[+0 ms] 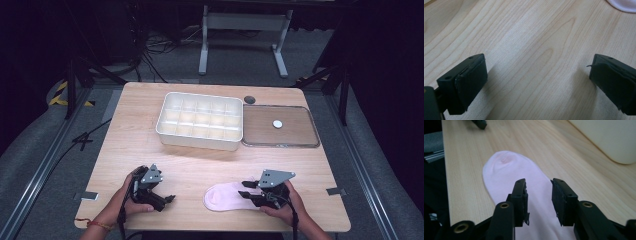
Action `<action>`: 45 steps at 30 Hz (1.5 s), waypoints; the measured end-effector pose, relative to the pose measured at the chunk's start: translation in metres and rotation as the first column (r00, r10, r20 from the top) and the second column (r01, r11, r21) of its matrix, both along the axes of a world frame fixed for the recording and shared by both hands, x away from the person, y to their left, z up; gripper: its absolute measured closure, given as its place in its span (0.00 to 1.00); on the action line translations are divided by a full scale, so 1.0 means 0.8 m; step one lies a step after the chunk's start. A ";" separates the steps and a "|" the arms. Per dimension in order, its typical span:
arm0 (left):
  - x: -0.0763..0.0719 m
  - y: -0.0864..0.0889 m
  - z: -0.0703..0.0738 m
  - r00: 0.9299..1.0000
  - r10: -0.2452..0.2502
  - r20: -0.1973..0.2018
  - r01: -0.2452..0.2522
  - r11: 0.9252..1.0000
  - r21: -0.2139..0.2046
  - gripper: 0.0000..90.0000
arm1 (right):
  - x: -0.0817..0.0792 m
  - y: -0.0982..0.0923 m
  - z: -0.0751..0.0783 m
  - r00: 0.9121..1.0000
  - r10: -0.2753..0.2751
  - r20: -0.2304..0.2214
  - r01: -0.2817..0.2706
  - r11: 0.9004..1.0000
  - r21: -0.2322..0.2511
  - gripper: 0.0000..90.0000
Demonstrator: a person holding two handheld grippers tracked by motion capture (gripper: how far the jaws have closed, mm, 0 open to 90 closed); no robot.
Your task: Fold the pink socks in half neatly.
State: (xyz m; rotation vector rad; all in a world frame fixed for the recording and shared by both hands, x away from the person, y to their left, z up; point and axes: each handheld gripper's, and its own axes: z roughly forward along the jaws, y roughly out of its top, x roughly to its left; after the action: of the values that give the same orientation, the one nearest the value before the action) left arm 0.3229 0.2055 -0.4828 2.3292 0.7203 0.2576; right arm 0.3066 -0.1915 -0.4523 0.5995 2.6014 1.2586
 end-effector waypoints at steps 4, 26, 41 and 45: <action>-0.001 -0.003 0.000 1.000 0.023 -0.001 -0.023 1.000 -0.011 0.06 | -0.003 0.017 -0.007 0.999 0.052 -0.010 -0.052 0.998 -0.018 0.79; -0.001 -0.058 0.020 0.999 -0.002 -0.051 -0.006 0.988 -0.154 0.39 | -0.008 0.044 -0.033 0.995 0.088 -0.048 -0.090 0.995 -0.047 0.95; -0.001 -0.136 0.011 0.998 -0.039 -0.052 0.033 0.994 -0.109 0.47 | -0.010 0.047 -0.033 0.996 0.082 -0.039 -0.084 0.995 -0.049 0.96; -0.003 -0.141 0.007 0.998 -0.044 -0.047 0.039 0.995 -0.093 0.49 | -0.010 0.047 -0.033 0.996 0.083 -0.037 -0.085 0.995 -0.050 0.96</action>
State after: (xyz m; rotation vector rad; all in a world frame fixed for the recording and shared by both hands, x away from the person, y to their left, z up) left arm 0.3207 0.0923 -0.4771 2.2667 0.6921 0.1461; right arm 0.2986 -0.1536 -0.4789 0.5128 2.7046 1.2115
